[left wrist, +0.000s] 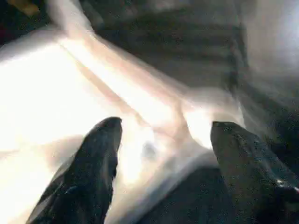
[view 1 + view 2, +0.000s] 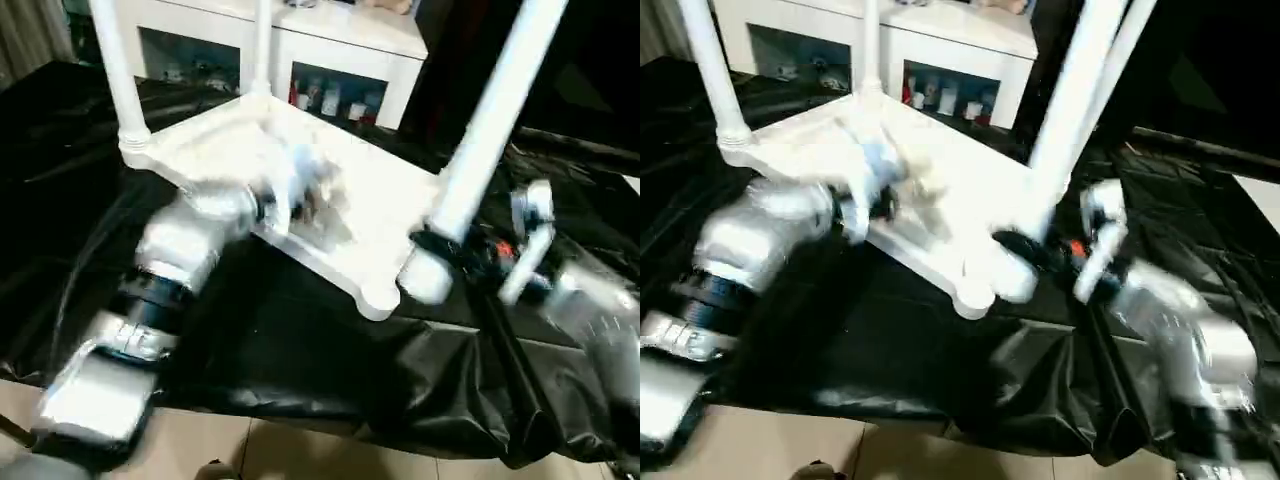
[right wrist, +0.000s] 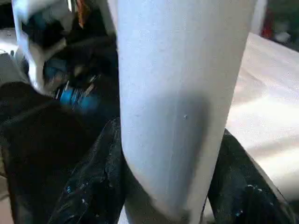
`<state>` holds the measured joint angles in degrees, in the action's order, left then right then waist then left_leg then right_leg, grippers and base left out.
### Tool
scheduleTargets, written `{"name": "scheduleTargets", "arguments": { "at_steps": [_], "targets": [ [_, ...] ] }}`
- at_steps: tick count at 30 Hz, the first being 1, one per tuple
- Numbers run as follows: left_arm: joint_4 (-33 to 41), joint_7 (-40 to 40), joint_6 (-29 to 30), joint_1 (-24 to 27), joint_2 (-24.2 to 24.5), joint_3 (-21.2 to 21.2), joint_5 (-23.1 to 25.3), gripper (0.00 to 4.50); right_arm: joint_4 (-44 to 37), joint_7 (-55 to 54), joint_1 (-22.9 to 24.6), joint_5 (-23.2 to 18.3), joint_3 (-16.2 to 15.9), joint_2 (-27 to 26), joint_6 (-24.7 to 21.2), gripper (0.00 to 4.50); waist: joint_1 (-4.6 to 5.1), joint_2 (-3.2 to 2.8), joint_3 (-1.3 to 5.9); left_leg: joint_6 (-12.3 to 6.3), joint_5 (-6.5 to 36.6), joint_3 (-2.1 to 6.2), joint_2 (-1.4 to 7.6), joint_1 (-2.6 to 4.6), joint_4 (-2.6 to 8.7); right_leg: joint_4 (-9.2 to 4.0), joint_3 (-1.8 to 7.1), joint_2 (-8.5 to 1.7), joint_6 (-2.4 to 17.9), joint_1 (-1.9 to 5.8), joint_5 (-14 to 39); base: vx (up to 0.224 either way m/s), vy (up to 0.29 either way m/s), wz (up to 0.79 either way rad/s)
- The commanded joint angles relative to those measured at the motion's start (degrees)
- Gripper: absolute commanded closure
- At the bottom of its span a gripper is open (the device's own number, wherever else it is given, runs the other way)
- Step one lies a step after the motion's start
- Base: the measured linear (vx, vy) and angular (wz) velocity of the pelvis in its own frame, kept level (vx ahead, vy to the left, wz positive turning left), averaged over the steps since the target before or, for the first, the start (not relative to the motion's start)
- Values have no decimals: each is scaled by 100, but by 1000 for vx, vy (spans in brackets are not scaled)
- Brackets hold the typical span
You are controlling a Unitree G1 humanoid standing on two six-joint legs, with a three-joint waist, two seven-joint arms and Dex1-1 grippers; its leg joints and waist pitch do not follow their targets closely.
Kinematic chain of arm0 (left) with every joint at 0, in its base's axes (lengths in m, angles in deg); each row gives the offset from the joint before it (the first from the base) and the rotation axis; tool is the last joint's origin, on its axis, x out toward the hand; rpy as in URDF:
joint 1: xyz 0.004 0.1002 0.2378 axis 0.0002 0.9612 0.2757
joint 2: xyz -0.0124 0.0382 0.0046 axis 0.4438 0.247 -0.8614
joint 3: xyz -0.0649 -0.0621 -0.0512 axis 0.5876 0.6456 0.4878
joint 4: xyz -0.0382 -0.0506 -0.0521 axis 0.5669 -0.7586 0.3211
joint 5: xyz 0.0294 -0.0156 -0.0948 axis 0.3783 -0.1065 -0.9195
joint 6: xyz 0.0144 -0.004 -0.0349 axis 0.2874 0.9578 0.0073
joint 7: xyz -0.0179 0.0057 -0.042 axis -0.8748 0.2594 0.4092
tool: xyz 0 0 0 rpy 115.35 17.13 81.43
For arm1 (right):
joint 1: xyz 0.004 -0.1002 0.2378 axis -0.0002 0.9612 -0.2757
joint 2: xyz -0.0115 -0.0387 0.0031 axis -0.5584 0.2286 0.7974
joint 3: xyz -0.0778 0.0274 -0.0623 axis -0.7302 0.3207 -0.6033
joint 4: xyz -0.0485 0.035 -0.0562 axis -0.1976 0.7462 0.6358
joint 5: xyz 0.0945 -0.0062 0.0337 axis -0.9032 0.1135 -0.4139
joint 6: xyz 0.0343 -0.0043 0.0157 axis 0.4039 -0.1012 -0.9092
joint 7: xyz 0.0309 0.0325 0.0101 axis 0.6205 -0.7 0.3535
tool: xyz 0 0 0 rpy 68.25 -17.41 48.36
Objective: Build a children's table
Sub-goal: Pick table leg, then rotate table base
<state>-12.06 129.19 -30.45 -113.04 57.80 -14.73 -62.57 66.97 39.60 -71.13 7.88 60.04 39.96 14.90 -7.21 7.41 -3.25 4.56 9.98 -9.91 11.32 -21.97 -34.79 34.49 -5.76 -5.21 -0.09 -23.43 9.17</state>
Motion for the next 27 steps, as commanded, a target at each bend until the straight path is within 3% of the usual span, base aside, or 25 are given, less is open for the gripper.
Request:
{"name": "scheduleTargets", "arguments": {
  "at_steps": [1,2,4,6,7,8,10,11,12,14,17,20,23,24,27],
  "targets": [
    [-446,369,-604,-262,-54,-460,653,89,-136,-94,86,170,7,77,187,265,5,-123,420,332,1057,70,202,102,466,-387,297,-373,473,305,1374,0,0,0],
    [-669,330,-802,-346,-102,-539,825,89,-122,-125,118,204,11,70,218,265,9,-151,428,368,1092,73,212,114,458,-357,297,-384,519,307,1325,0,0,0],
    [-846,274,-949,-413,-151,-582,946,69,-107,-149,137,233,19,59,241,265,17,-138,425,342,1207,74,224,117,456,-356,292,-406,675,317,1314,0,0,0],
    [-1802,-61,-1613,-775,-428,-899,1485,50,-133,-261,205,367,22,27,326,265,23,-191,410,313,1282,78,222,120,461,-374,294,-400,769,309,1320,0,0,0],
    [-1921,-128,-1667,-816,-477,-909,1515,50,-142,-279,216,376,26,21,331,265,26,-170,422,300,1389,67,211,145,437,-396,291,-397,711,300,1421,0,0,0],
    [-2155,-262,-1772,-899,-574,-925,1560,44,-164,-313,240,390,34,12,338,265,14,-194,423,301,1403,81,225,154,447,-386,296,-417,737,310,1411,0,0,0],
    [-2449,-421,-1896,-1005,-702,-914,1555,43,-205,-359,281,391,44,5,339,265,3,-175,426,223,1366,81,216,122,439,-382,293,-425,786,345,1406,0,0,0],
    [-2639,-449,-1975,-1061,-803,-840,1525,43,-244,-379,320,397,46,12,337,265,3,-228,425,213,1333,79,216,121,440,-379,298,-419,817,341,1342,0,0,0],
    [-2763,-458,-2037,-1097,-867,-792,1514,43,-270,-391,346,405,46,17,337,265,11,-195,427,166,1290,70,213,118,432,-385,295,-406,848,345,1240,0,0,0],
    [-3062,-475,-2189,-1164,-1001,-735,1577,43,-344,-398,425,418,30,35,323,265,10,-200,438,94,1185,65,210,113,423,-361,297,-399,923,357,1049,0,0,0],
    [-3864,-535,-2371,-1346,-1326,-613,1733,43,-588,-438,664,395,24,75,218,265,15,-218,405,-23,1202,56,201,119,426,-424,296,-396,865,347,1255,0,0,0],
    [-4108,-602,-2367,-1403,-1400,-673,1849,43,-746,-469,768,366,16,107,127,265,56,-207,324,-84,1394,67,207,114,459,-465,292,-396,816,317,1592,0,0,0],
    [-4247,-629,-2289,-1436,-1445,-687,1896,43,-837,-489,813,342,6,124,67,265,89,-210,310,-109,1467,82,215,113,468,-481,293,-405,791,321,1764,0,0,0],
    [-4326,-600,-2204,-1470,-1463,-716,1955,72,-890,-492,826,341,-15,144,36,265,96,-226,300,-124,1502,83,222,128,471,-497,295,-407,796,304,1815,0,0,0],
    [-4462,-396,-2258,-1558,-1495,-758,2095,82,-955,-501,835,352,-44,178,9,265,112,-237,273,-148,1487,85,221,127,482,-519,296,-412,794,293,1881,0,0,0]
  ]
}}
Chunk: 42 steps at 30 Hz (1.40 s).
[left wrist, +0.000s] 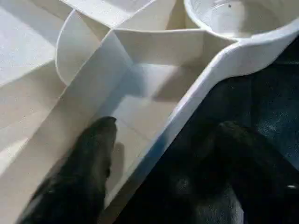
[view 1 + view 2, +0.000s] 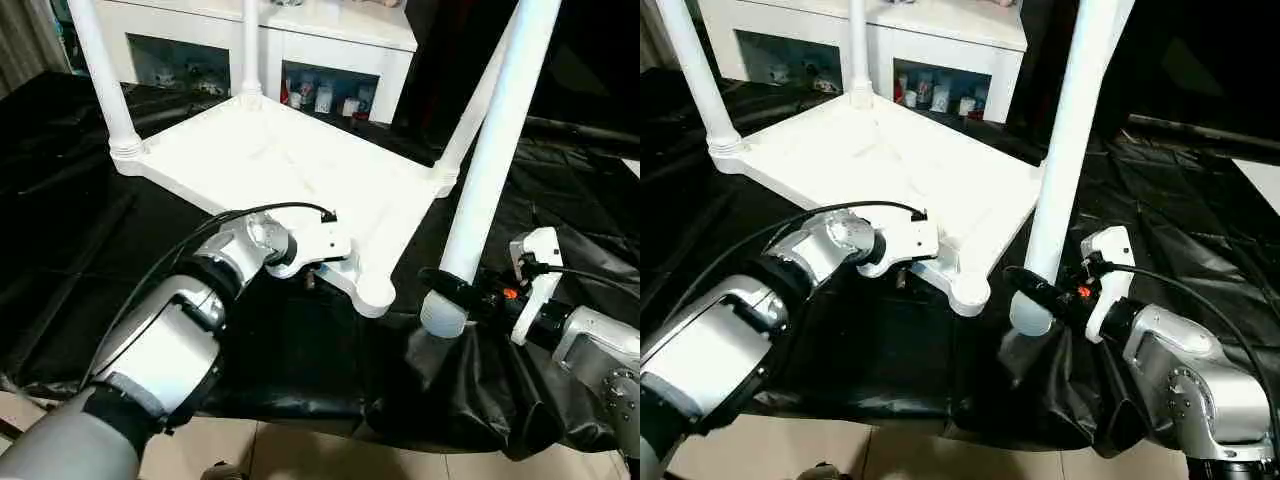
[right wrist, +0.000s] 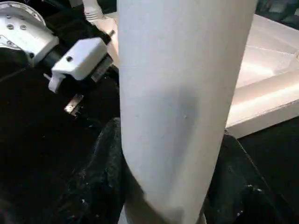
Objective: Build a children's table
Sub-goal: Rotate table base
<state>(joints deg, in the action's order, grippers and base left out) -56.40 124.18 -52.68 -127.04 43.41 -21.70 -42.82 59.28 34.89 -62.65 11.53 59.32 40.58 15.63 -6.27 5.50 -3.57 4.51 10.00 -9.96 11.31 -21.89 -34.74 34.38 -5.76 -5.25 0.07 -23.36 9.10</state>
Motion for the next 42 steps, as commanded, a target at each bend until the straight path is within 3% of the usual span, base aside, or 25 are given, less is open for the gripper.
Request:
{"name": "scheduleTargets", "arguments": {
  "at_steps": [1,5,8,12,20,23,24,28,31,33,36,40,42],
  "targets": [
    [-84,176,-61,-207,-82,-57,180,92,-202,-30,-8,-3,23,135,-66,265,22,-38,305,-148,1479,88,223,122,475,-508,297,-406,774,291,1874,0,0,0],
    [-160,783,153,-337,-192,-43,236,122,-215,-22,-21,66,-7,193,-48,265,14,-45,321,-203,1241,80,233,126,473,-472,305,-420,923,306,1527,0,0,0],
    [-168,1477,239,-366,-216,-349,533,135,-131,-36,-119,159,-52,194,1,265,10,-41,348,-275,1079,74,240,121,464,-417,307,-423,1098,332,1084,0,0,0],
    [-201,1441,337,-370,-271,-410,727,169,-28,-51,-206,267,-141,204,94,265,36,-42,357,-337,967,64,240,116,453,-385,310,-440,1256,350,863,0,0,0],
    [-39,1699,694,-242,-212,-341,832,244,81,-70,-269,416,-257,146,243,265,36,-52,334,-196,1471,79,252,156,491,-493,302,-458,1113,340,1714,0,0,0],
    [28,1799,745,-194,-188,-300,785,266,86,-88,-268,426,-254,112,258,265,28,-51,341,-173,1475,82,242,149,496,-509,304,-463,1055,346,1833,0,0,0],
    [242,2010,911,-43,-133,-195,664,279,93,-123,-256,425,-246,49,281,265,20,-33,345,-163,1472,86,254,160,498,-501,307,-470,1070,347,1823,0,0,0],
    [844,2339,1353,323,-21,57,341,302,101,-190,-211,387,-228,-70,320,265,17,-63,347,-188,1374,74,262,165,514,-458,318,-462,1244,345,1519,0,0,0],
    [1941,2472,2211,886,161,411,-130,328,144,-286,-138,374,-219,-192,389,265,21,-74,360,-166,1281,67,287,169,531,-383,332,-465,1381,358,1210,0,0,0],
    [2254,2439,2452,1055,213,500,-226,333,151,-311,-110,379,-223,-226,409,265,34,-86,365,-182,1274,49,269,166,523,-400,336,-449,1398,351,1220,0,0,0],
    [2975,1759,2770,1651,362,870,-266,350,170,-422,-66,392,-252,-426,435,265,82,-98,343,-149,1470,55,267,147,546,-444,336,-445,1294,350,1513,0,0,0],
    [3560,1218,2917,2093,374,1189,-269,360,224,-526,-116,437,-287,-554,454,265,180,-88,288,-86,1804,89,231,121,568,-585,293,-434,776,317,2766,0,0,0],
    [3918,1074,3108,2291,421,1215,-165,361,234,-553,-131,439,-294,-582,453,265,219,-100,287,-81,1778,109,235,100,574,-608,293,-450,661,313,2988,0,0,0]
  ]
}}
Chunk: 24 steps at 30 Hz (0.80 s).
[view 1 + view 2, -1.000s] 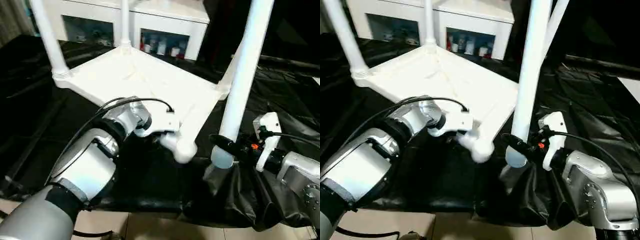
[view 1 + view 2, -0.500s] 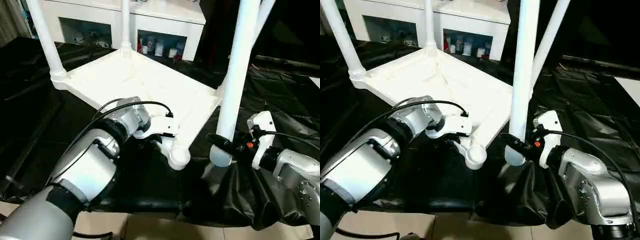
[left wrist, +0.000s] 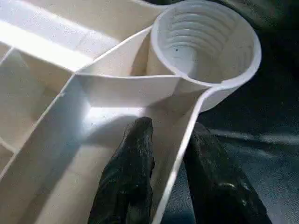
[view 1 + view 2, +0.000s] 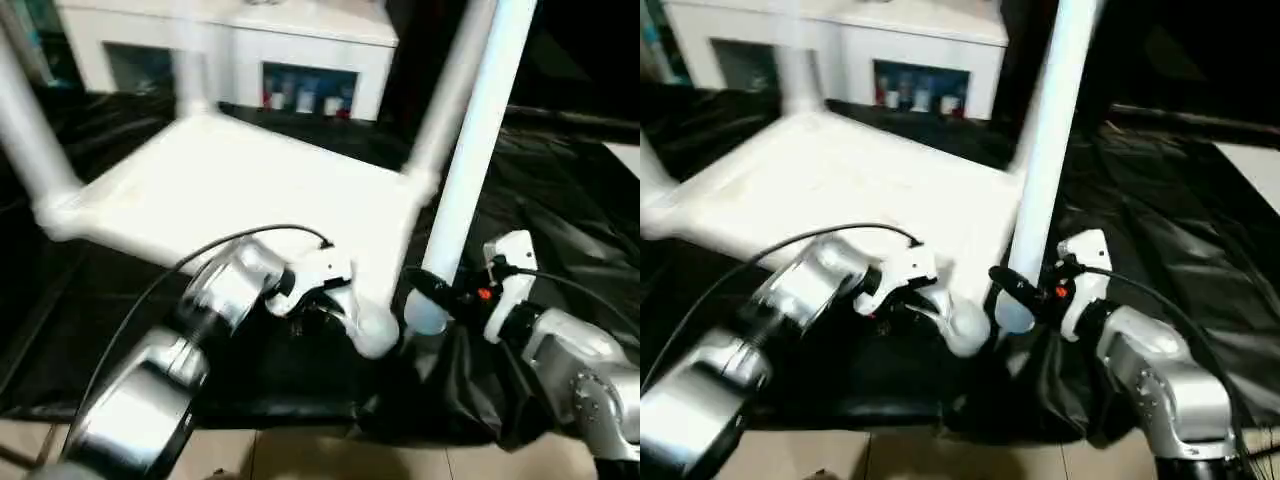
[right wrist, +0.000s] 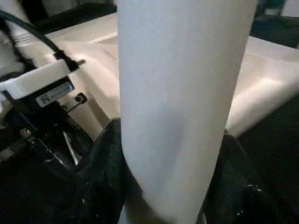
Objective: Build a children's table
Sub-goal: Rotate table base
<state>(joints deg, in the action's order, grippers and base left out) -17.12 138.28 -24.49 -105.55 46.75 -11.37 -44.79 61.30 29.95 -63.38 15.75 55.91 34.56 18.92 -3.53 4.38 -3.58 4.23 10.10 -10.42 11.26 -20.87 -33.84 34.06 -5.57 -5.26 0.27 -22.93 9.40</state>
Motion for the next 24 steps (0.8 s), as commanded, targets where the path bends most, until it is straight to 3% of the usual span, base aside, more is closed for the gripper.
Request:
{"name": "scheduleTargets", "arguments": {
  "at_steps": [1,4,6,13,16,18,19,20,21,22,24],
  "targets": [
    [276,-442,465,301,136,179,139,363,43,-87,-72,11,46,-6,110,265,-27,4,293,-66,1798,146,219,24,466,-612,266,-432,558,237,3098,0,0,0],
    [851,-630,941,574,221,121,326,365,56,-110,-73,19,35,-30,103,265,31,1,290,-80,1768,166,224,-1,480,-610,265,-426,515,231,3072,0,0,0],
    [1210,-770,1237,742,236,46,432,367,87,-110,-69,54,5,-45,120,265,55,1,282,-97,1803,156,231,22,478,-614,270,-412,564,196,2995,0,0,0],
    [1485,-930,1602,869,83,52,391,370,115,-120,-78,88,-13,-81,119,265,78,-13,295,-179,1659,139,226,12,482,-578,291,-388,707,205,2558,0,0,0],
    [1542,-1414,2035,899,-267,254,281,370,141,-166,-120,80,-9,-121,100,265,77,-17,296,-182,1635,132,227,12,477,-564,295,-384,760,209,2458,0,0,0],
    [1543,-1612,1877,909,-392,316,228,370,151,-168,-127,84,-11,-124,109,265,80,-6,301,-207,1605,135,217,-5,474,-567,292,-380,739,222,2468,0,0,0],
    [1563,-1712,1695,925,-439,328,212,335,156,-161,-127,87,-9,-120,117,265,71,-10,303,-226,1612,136,212,-8,466,-581,288,-384,715,223,2507,0,0,0],
    [1563,-1712,1695,925,-439,328,212,314,156,-161,-127,87,-9,-120,117,265,69,7,309,-244,1604,137,211,-13,464,-588,286,-386,703,231,2527,0,0,0],
    [1617,-1635,1334,958,-441,308,115,300,176,-147,-135,107,-13,-112,135,265,62,22,313,-274,1568,135,200,-18,461,-600,282,-383,649,229,2571,0,0,0],
    [1735,-1507,1300,981,-401,258,71,300,194,-119,-141,130,-19,-94,150,265,62,66,326,-294,1515,125,194,-23,453,-602,279,-388,610,239,2618,0,0,0],
    [1985,-1255,1173,1013,-298,198,-36,277,259,-54,-183,149,-23,-68,176,265,31,47,342,-302,1388,136,218,-16,457,-570,288,-406,626,230,2505,0,0,0]
  ]
}}
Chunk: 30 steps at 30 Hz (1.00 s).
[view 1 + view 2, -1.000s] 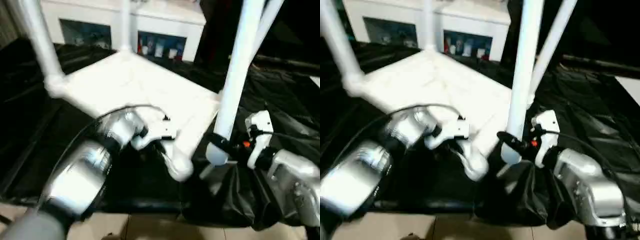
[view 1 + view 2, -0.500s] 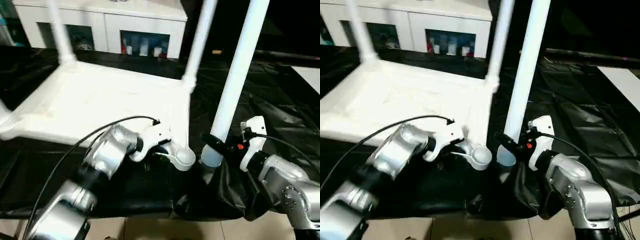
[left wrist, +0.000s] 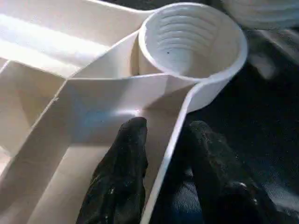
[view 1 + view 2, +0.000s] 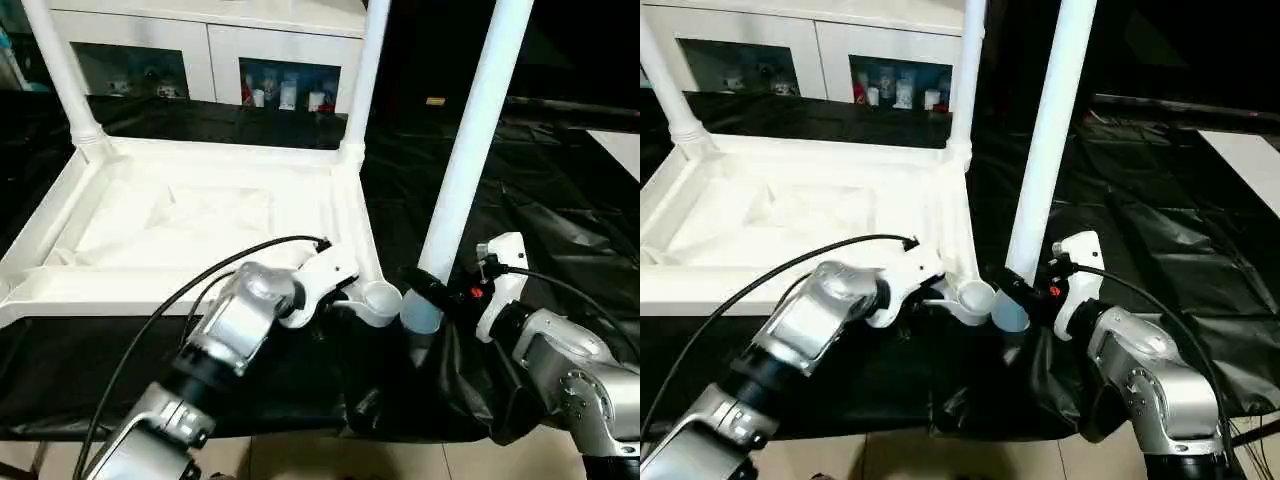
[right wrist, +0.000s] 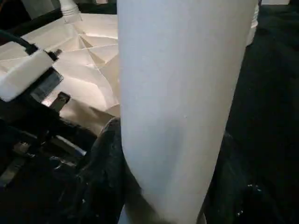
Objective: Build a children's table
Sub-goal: Rotate table base
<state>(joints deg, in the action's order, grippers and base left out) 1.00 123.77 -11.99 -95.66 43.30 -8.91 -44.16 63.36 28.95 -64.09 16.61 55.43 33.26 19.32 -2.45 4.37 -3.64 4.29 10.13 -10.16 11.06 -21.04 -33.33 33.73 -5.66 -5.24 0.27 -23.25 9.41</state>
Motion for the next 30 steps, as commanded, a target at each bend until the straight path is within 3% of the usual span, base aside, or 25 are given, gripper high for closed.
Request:
{"name": "scheduleTargets", "arguments": {
  "at_steps": [1,4,6,9,11,13,14,16,18,24,30],
  "targets": [
    [230,284,-307,25,122,-88,-112,254,96,87,-139,78,13,80,161,265,-84,58,356,-307,1281,99,244,0,404,-505,303,-387,682,259,2266,0,0,0],
    [300,435,-651,7,287,-129,-127,252,186,171,-198,115,-26,131,210,265,-117,38,355,-345,1136,87,244,1,401,-433,310,-368,849,259,1731,0,0,0],
    [304,571,-1341,-54,523,-199,-138,252,263,286,-253,130,-70,205,246,265,-136,41,353,-349,1167,79,249,3,407,-428,319,-379,857,272,1733,0,0,0],
    [185,590,-1865,-206,687,-161,-148,252,307,392,-292,151,-108,281,270,265,-170,-1,356,-278,1265,88,246,16,413,-435,316,-388,814,276,1863,0,0,0],
    [85,697,-2047,-289,746,-119,-214,252,332,436,-302,171,-124,308,296,265,-170,14,352,-218,1330,84,249,21,411,-433,317,-389,815,270,1915,0,0,0],
    [-33,1004,-2190,-375,858,-165,-276,252,325,470,-283,191,-149,328,317,265,-189,-44,367,-134,1397,87,238,34,412,-448,318,-386,814,273,1904,0,0,0],
    [-85,1156,-2247,-407,920,-206,-294,252,320,491,-272,204,-160,331,328,265,-184,-28,367,-116,1410,88,231,23,415,-431,320,-381,812,280,1889,0,0,0],
    [-321,1330,-2397,-497,963,-256,-315,271,275,517,-244,211,-166,329,331,265,-184,-103,379,-76,1420,93,236,34,415,-410,325,-383,839,281,1795,0,0,0],
    [-548,1395,-2482,-566,929,-265,-358,289,254,529,-232,208,-168,333,338,265,-178,-79,390,-78,1409,82,227,37,402,-408,325,-370,888,284,1651,0,0,0],
    [-1307,1512,-2792,-766,818,-310,-419,340,255,525,-214,236,-140,323,405,265,-190,-132,411,-62,1413,85,234,46,397,-371,324,-373,1075,311,1305,0,0,0],
    [-1650,1460,-2838,-905,735,-243,-409,383,171,503,-160,211,-123,319,409,265,-209,-129,413,-127,1355,77,224,42,377,-385,320,-384,1051,326,1491,0,0,0]
  ]
}}
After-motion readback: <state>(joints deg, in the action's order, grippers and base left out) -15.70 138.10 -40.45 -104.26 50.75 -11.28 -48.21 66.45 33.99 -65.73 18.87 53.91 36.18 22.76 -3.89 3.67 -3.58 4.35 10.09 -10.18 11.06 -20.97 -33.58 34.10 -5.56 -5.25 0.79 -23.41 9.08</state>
